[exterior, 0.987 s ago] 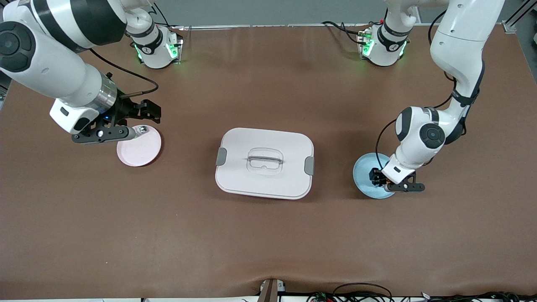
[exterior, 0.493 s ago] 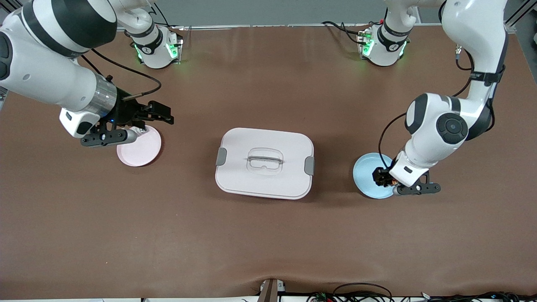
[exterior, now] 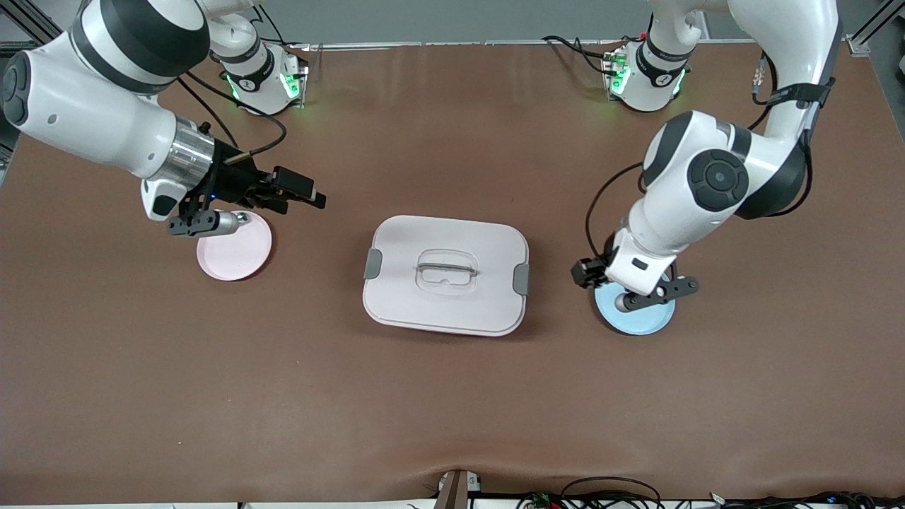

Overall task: Transfer orange switch to right arm and place
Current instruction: 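Lift the switch with the left gripper toward the right gripper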

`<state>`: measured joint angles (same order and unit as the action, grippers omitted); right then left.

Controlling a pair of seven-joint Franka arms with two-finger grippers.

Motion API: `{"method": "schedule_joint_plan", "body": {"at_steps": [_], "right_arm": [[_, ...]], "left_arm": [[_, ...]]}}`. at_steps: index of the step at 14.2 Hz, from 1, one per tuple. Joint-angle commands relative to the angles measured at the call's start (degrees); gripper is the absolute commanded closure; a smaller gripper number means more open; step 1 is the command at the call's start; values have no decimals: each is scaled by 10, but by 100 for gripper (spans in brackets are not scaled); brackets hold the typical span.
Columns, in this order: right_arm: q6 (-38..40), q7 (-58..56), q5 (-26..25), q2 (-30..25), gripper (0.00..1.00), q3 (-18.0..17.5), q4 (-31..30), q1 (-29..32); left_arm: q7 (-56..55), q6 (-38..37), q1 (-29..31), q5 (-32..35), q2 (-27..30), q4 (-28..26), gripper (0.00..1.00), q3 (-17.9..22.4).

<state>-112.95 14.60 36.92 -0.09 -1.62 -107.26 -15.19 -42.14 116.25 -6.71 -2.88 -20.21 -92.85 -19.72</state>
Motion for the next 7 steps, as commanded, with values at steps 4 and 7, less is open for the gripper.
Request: {"method": "schedule_joint_plan", "body": {"at_steps": [4,7], "right_arm": [[-71,53,72,-61,0,1,-82,-28],[-141,75,117,-68,0,1,-109,-65]], "left_arm": [[-185,-19,-25,-115,-26,76,100,-54],[-287,-12,-74,-185,-49,98,100,-54]]}}
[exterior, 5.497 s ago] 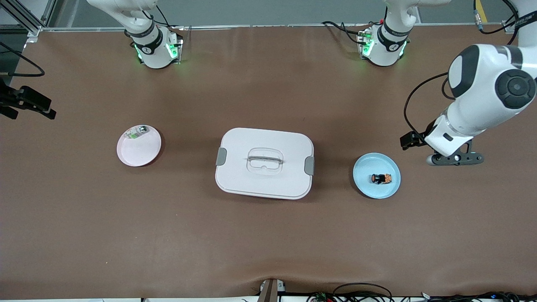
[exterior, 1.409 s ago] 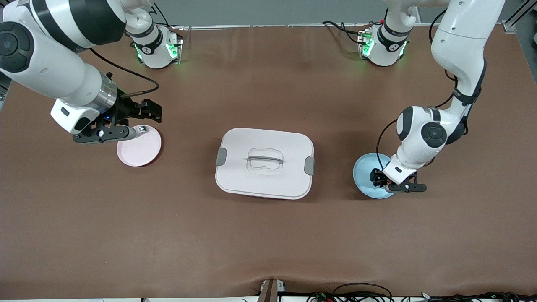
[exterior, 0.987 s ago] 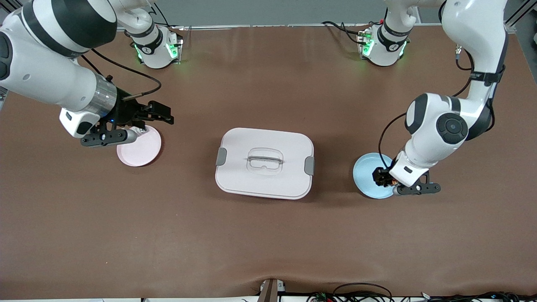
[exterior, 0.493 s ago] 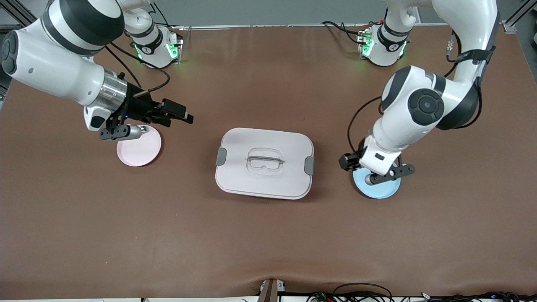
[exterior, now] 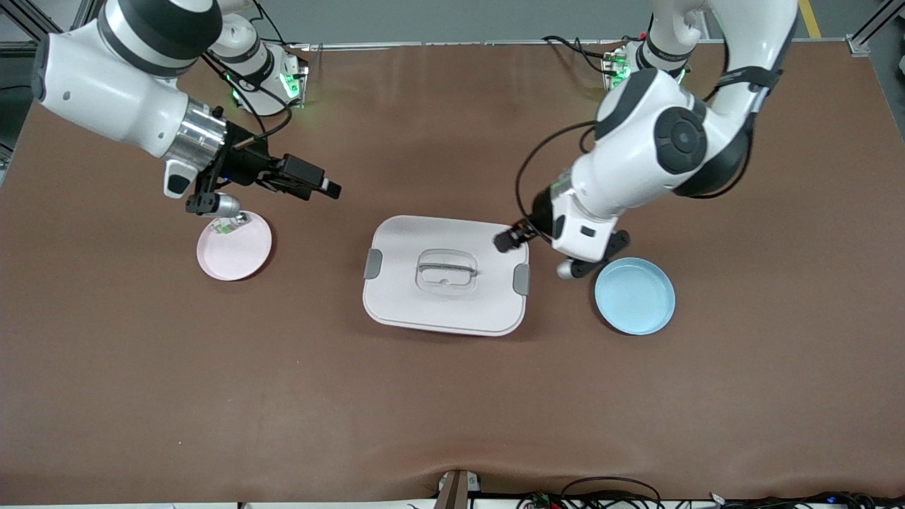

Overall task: Transfer orange switch to right arm and place
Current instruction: 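Lift the switch with the left gripper toward the right gripper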

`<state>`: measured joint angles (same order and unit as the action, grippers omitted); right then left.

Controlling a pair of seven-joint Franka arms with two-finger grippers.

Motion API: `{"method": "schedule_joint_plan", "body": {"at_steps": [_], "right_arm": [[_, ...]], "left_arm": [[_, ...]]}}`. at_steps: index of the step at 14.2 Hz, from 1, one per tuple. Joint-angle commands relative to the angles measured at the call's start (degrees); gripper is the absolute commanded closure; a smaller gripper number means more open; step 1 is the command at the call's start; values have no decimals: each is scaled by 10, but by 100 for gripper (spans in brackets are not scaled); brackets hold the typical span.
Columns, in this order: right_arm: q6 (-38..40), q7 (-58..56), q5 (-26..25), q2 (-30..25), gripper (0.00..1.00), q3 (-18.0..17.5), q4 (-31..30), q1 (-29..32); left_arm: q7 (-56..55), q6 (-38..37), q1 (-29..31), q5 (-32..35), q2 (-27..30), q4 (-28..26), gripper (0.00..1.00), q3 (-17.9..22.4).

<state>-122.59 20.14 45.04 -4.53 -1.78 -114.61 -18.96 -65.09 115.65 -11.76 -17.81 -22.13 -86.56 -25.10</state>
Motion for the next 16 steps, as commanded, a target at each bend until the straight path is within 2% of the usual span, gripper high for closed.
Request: {"method": "schedule_joint_plan", "body": {"at_steps": [1,4,7,9,16], "right_arm": [[-68,24,36,-24,0,3,-39,-42],[-123,52,36,-18,0,3,-39,-79],[-124,53,32,-14,0,3,-40,-86],[-124,67,32,-14,0,3,-48,-86],[-123,84,32,-15,0,3,-67,-120]], "left_arm": [[-84,-3,-38,-49,-33,38,100,1],[-185,-3,-62,-70,-41,42,100,0],[-259,-3,-83,-84,-56,65,100,0],[-296,-1,-95,-121,-70,88,100,1],[-333,37,-110,-158,-72,90,100,1]]}}
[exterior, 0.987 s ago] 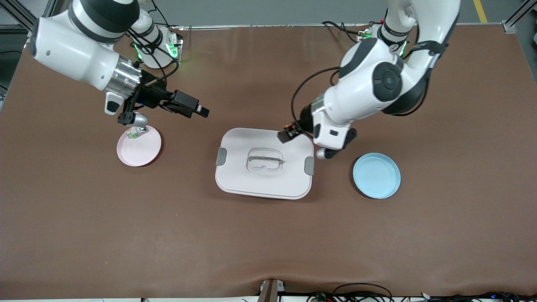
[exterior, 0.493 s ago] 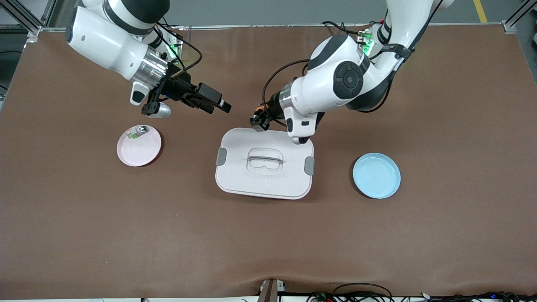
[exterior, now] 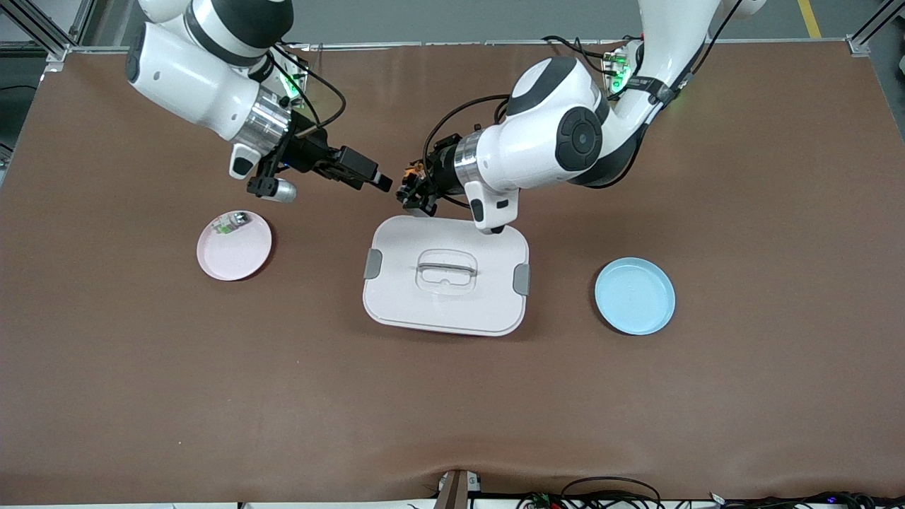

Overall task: Transfer orange switch to right arm and place
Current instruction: 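Grasp the switch's orange cap end with the right gripper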

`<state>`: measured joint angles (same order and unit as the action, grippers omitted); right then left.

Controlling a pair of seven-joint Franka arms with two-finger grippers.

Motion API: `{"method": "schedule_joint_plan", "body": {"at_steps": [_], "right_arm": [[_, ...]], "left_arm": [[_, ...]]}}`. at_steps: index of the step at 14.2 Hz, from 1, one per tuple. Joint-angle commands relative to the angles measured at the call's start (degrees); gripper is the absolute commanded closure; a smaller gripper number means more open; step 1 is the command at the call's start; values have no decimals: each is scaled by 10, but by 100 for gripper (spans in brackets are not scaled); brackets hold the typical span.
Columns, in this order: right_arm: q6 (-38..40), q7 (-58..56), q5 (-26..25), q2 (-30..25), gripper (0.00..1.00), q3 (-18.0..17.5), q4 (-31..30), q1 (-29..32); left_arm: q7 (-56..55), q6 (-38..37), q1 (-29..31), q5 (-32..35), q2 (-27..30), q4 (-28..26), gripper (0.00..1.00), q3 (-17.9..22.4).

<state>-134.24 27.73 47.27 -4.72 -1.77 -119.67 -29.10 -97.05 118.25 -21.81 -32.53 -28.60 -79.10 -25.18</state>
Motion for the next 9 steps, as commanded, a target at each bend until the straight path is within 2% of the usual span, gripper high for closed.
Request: {"method": "schedule_joint_plan", "body": {"at_steps": [1,9], "right_arm": [[-7,9,10,-13,0,3,-21,-21],[-7,7,-2,-13,0,2,-32,-41]], "left_arm": [[-13,16,-13,-11,-9,16,100,1],[-20,31,-17,-11,-12,16,100,0]]}}
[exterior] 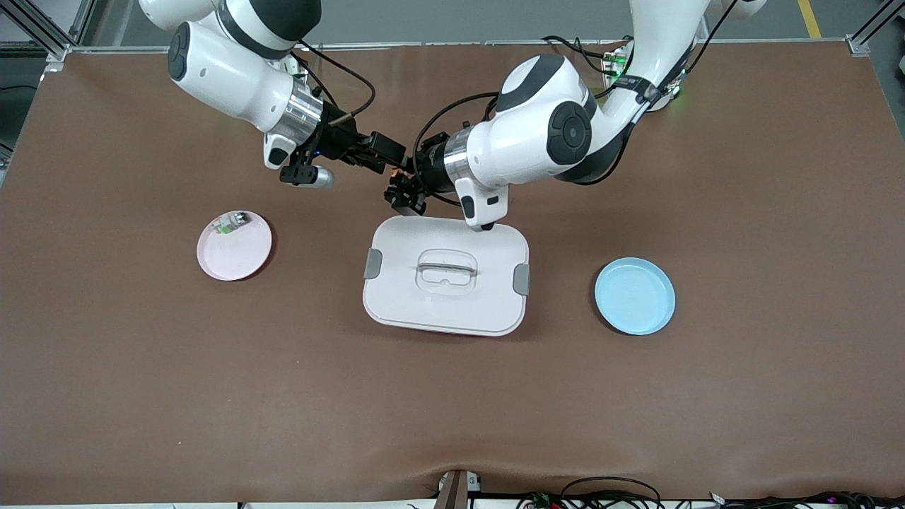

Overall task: Transfer orange switch to right arm and place
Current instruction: 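Grasp the switch's orange cap end with the right gripper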

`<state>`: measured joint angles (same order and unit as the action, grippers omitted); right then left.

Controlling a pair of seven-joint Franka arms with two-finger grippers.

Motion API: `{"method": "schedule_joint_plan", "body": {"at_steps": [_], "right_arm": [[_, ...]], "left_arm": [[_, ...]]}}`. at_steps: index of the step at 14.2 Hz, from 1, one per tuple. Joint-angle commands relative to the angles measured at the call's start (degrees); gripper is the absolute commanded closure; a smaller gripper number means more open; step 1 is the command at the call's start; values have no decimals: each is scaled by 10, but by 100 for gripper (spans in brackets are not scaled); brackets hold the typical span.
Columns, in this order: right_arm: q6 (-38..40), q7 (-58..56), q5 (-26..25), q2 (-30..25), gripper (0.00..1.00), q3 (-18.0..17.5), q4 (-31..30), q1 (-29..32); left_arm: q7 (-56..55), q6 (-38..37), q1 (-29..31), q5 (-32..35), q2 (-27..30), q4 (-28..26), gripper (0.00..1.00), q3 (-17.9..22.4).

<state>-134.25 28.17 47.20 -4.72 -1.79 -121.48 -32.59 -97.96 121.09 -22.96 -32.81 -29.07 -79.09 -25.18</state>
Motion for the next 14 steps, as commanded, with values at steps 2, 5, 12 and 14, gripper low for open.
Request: {"method": "schedule_joint_plan", "body": {"at_steps": [2,5,12,14], "right_arm": [[-7,4,-5,-13,0,3,-14,-7],[-8,4,-5,-13,9,2,-12,-10],[-6,1,-6,-13,79,3,-10,-9],[-3,0,-6,-13,84,3,-10,-7]], "left_arm": [[-12,3,-6,-9,-7,17,100,0],[-13,3,-12,-9,-6,17,100,0],[-15,3,-12,-9,-3,23,100,0],[-15,2,-13,-9,-3,23,100,0]]}}
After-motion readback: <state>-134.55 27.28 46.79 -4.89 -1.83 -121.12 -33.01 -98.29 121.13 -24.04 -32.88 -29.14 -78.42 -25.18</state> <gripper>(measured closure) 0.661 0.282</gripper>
